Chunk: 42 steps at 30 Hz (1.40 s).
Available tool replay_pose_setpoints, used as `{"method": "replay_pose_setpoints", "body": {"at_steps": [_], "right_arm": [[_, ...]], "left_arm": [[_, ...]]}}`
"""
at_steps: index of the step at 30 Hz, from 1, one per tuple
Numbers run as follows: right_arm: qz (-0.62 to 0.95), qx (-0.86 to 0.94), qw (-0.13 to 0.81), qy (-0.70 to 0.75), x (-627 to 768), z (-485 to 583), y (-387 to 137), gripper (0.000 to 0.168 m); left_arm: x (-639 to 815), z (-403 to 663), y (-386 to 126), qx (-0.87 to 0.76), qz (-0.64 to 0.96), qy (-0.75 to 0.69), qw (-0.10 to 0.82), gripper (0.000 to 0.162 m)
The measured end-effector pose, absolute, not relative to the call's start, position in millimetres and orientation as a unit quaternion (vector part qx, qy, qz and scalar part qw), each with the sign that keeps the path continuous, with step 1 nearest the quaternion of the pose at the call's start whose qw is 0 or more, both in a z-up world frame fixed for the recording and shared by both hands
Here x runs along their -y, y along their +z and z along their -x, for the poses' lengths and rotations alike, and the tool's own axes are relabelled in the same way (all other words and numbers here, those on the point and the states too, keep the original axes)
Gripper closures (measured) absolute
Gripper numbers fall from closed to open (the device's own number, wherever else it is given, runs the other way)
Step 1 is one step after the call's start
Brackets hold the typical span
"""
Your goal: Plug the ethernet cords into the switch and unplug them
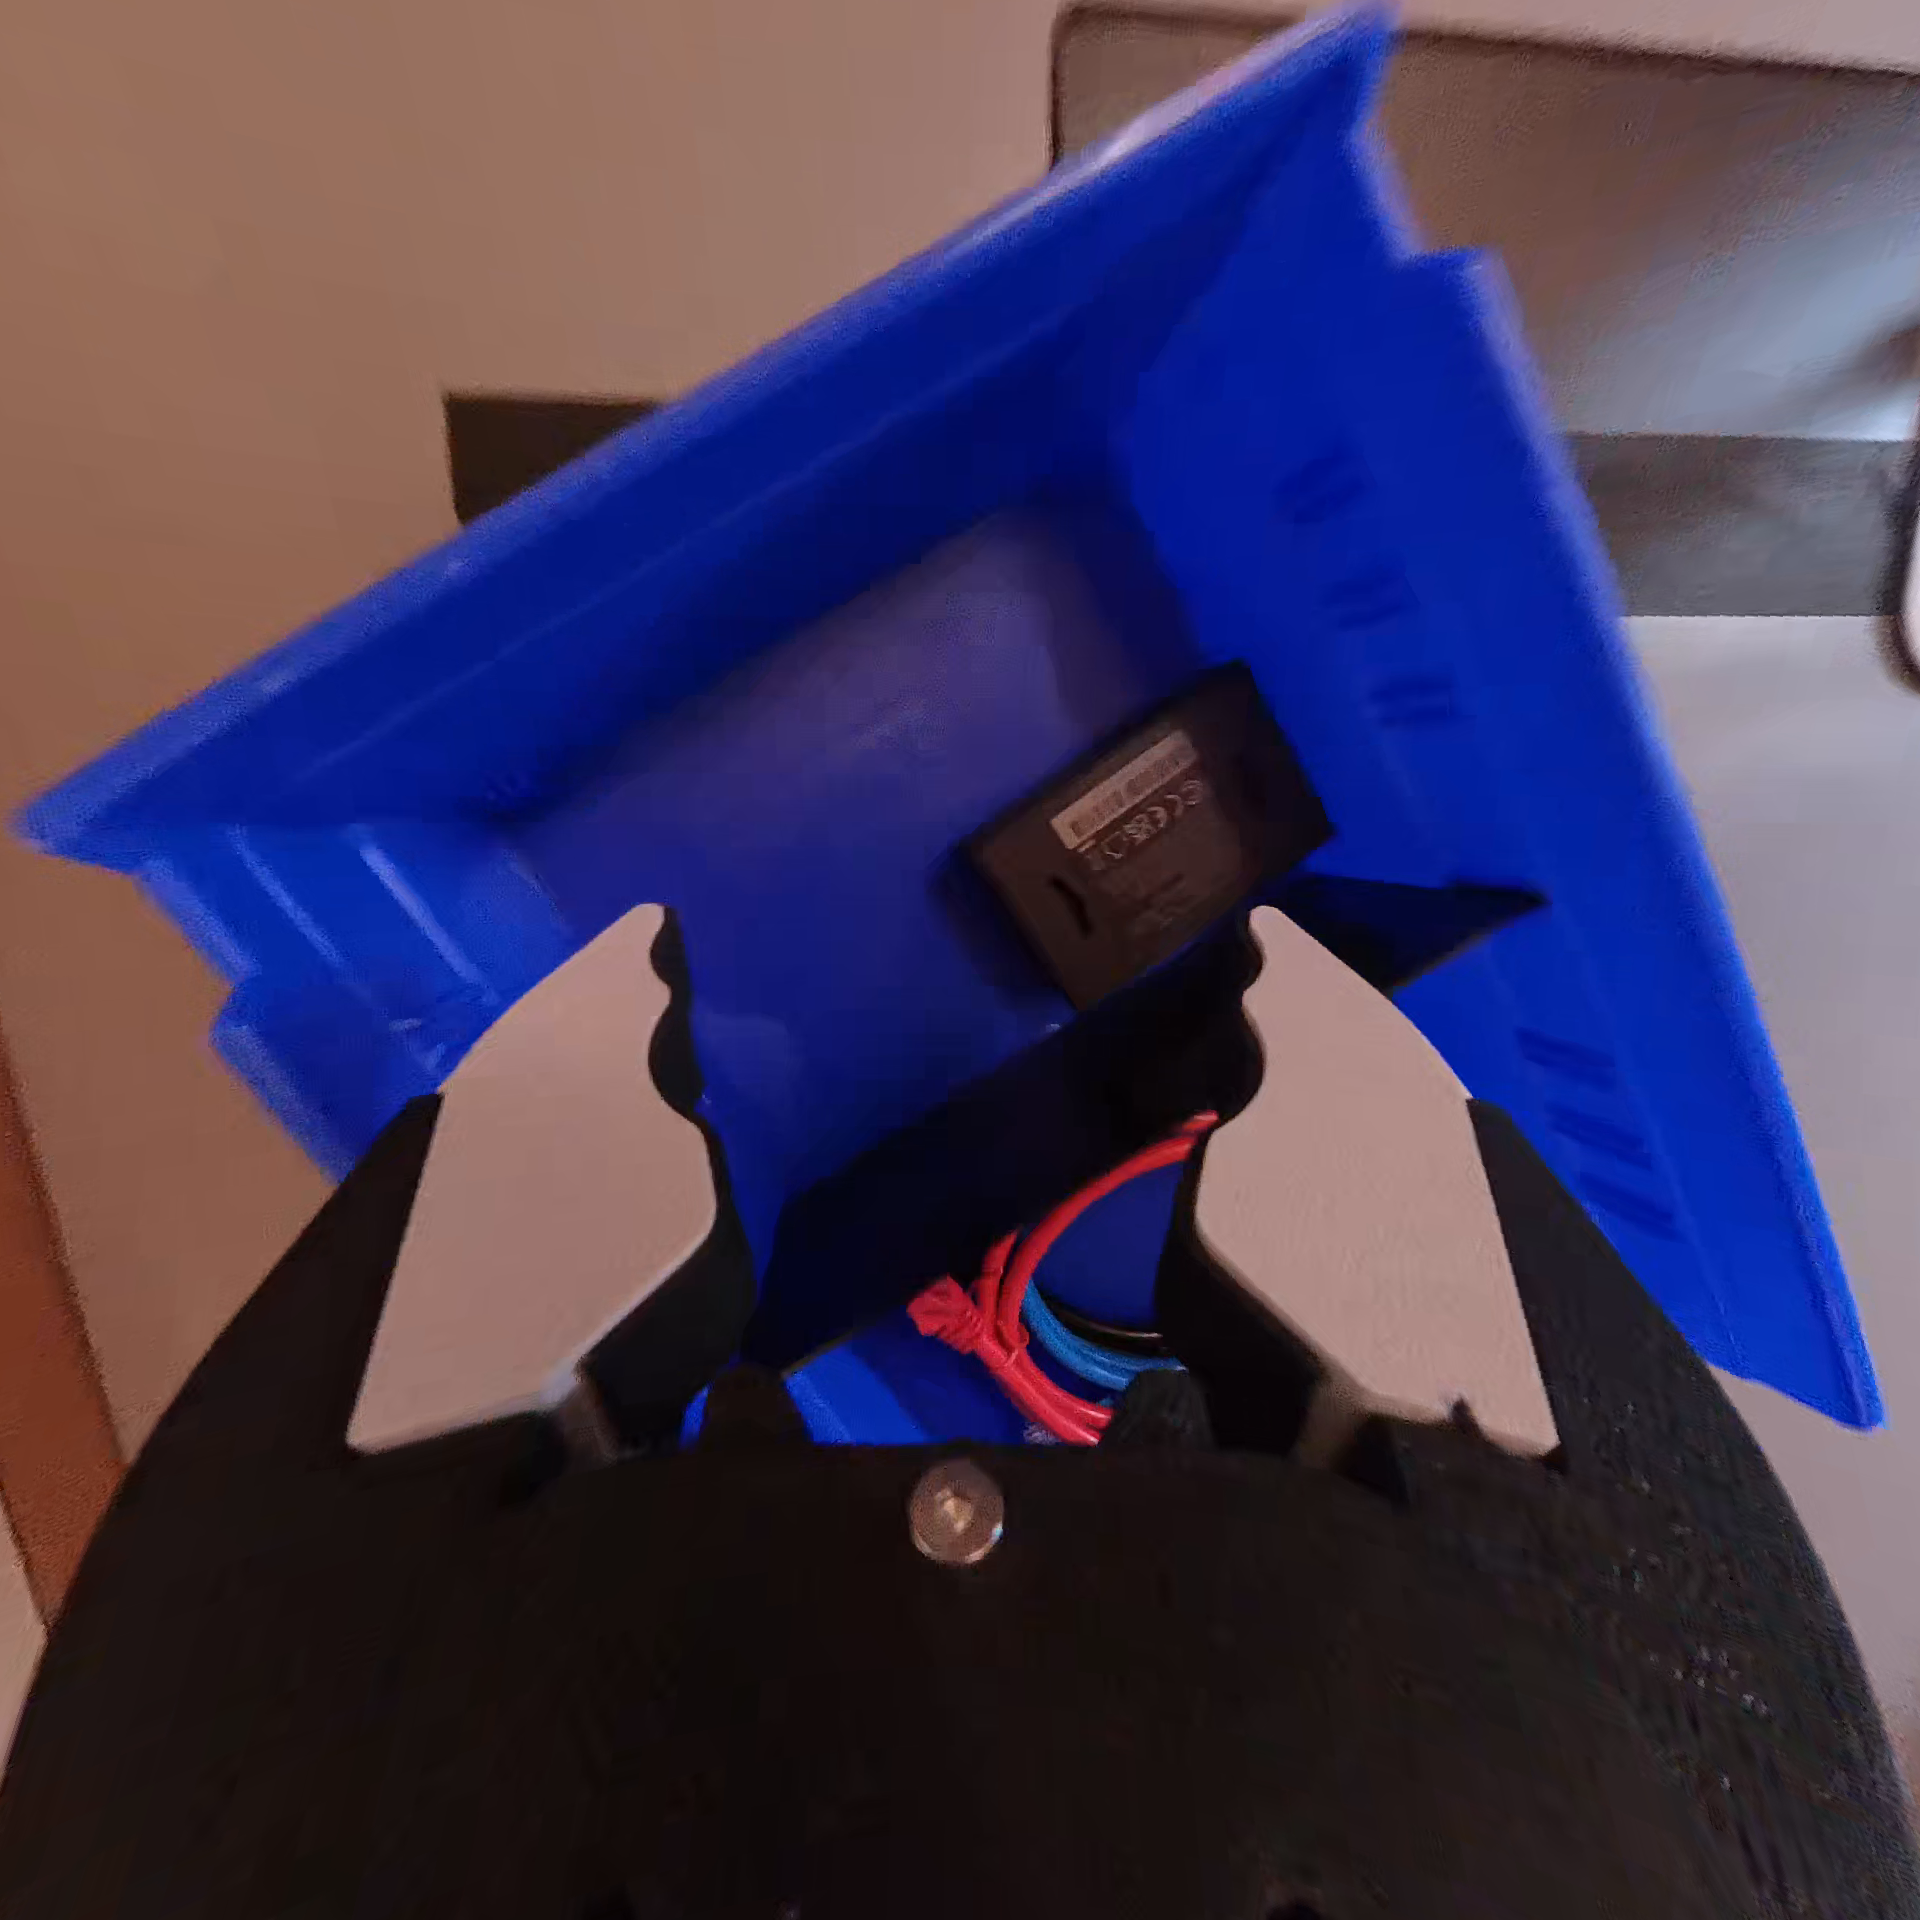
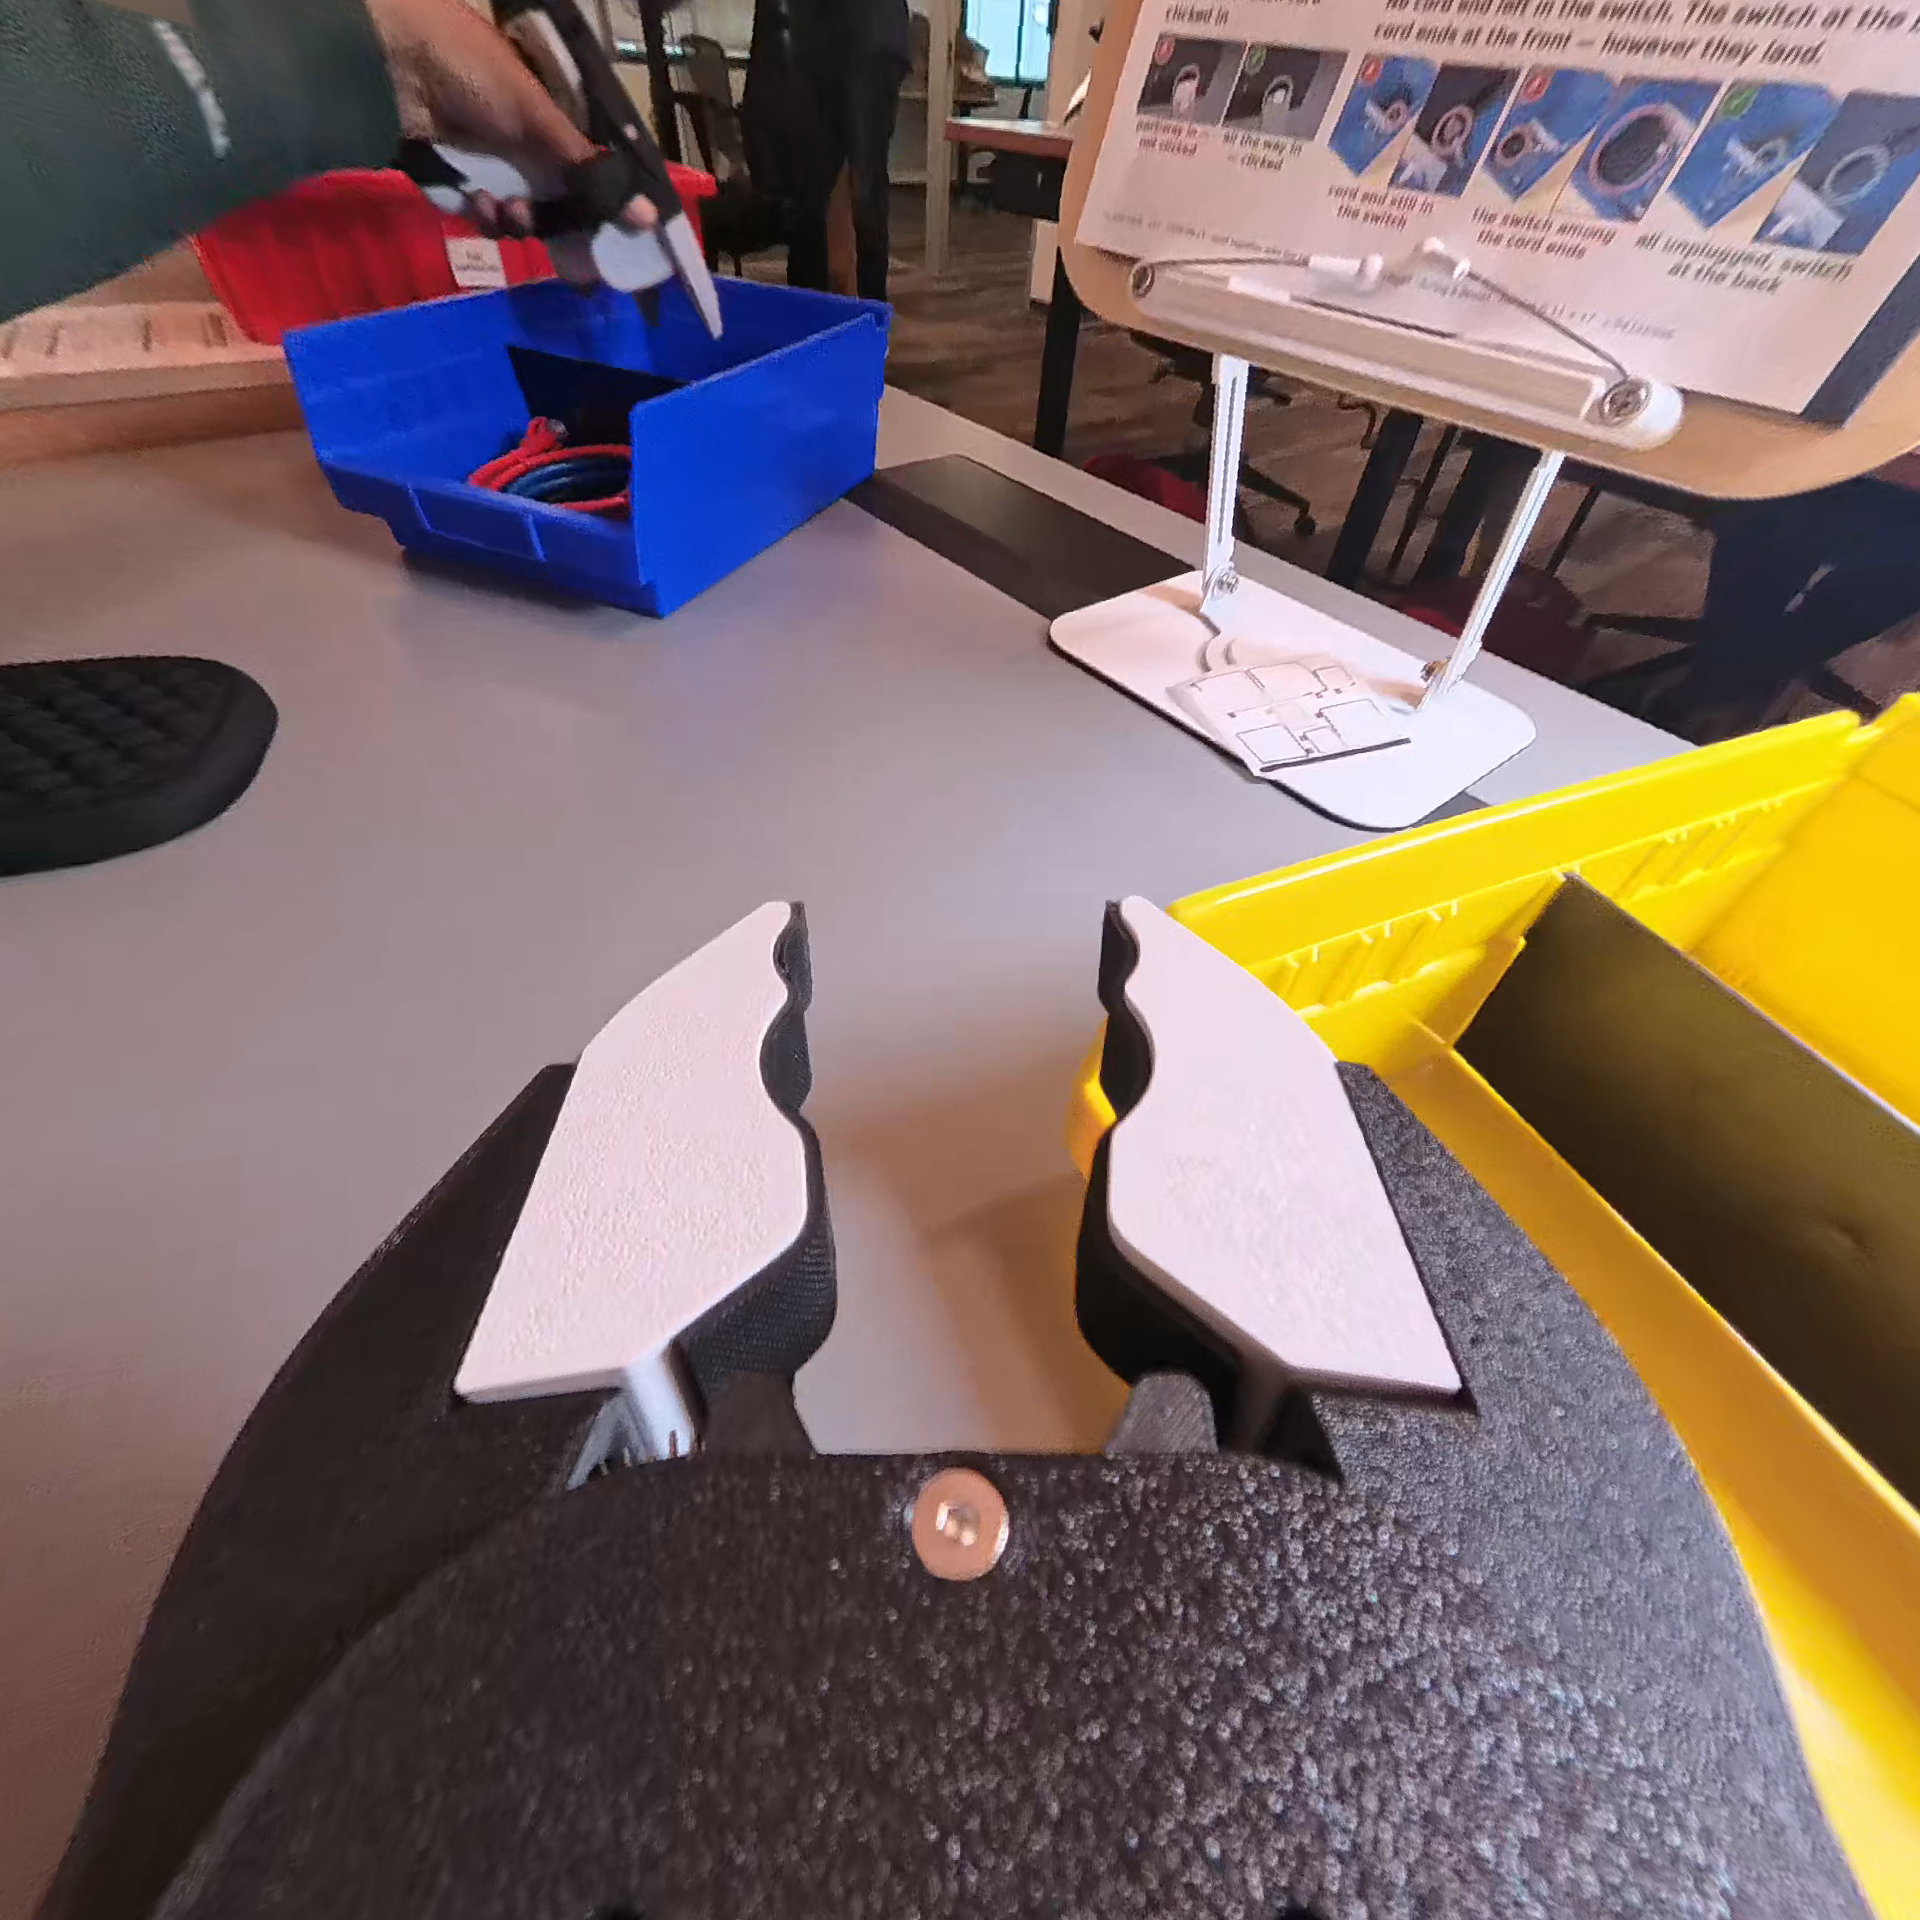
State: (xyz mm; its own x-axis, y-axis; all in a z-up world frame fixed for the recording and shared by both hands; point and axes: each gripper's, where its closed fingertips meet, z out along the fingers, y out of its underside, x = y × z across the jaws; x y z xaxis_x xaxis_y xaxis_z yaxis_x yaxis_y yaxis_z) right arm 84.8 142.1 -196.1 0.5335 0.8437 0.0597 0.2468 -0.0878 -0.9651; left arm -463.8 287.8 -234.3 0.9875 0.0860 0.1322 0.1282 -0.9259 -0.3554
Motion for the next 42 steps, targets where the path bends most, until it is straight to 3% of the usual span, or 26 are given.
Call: {"method": "replay_pose_setpoints", "body": {"at_steps": [4,11,12,13,14,16,21,32,42], "right_arm": [[0.684,0.405,0.543,0.27,-140,-85,-201,0.115],[0.68,0.405,0.532,0.301,-137,-81,-203,0.118],[0.68,0.405,0.531,0.303,-137,-80,-203,0.118],[0.679,0.406,0.531,0.304,-136,-80,-203,0.119],[0.678,0.408,0.531,0.302,-136,-79,-203,0.119],[0.678,0.413,0.534,0.291,-136,-80,-204,0.12],[0.678,0.412,0.538,0.287,-135,-83,-202,0.122],[0.677,0.413,0.541,0.28,-134,-81,-201,0.125],[0.669,0.42,0.541,0.288,-125,-70,-198,0.124]], "left_arm": [[-284,467,-287,0.075,0.993,-0.058,0.074,0.048],[-284,458,-309,0.085,0.991,-0.099,0.021,0.042],[-284,456,-308,0.083,0.991,-0.107,0.022,0.048],[-288,441,-301,0.068,0.985,-0.154,0.034,0.09],[-292,428,-298,0.06,0.978,-0.195,0.048,0.115],[-293,428,-297,0.056,0.979,-0.189,0.056,0.116],[-293,439,-277,0.03,0.982,-0.163,0.092,0.144],[-307,447,-226,-0.021,0.974,-0.12,0.193,0.148],[-291,372,-114,-0.169,0.916,-0.155,0.331,0.149]]}}
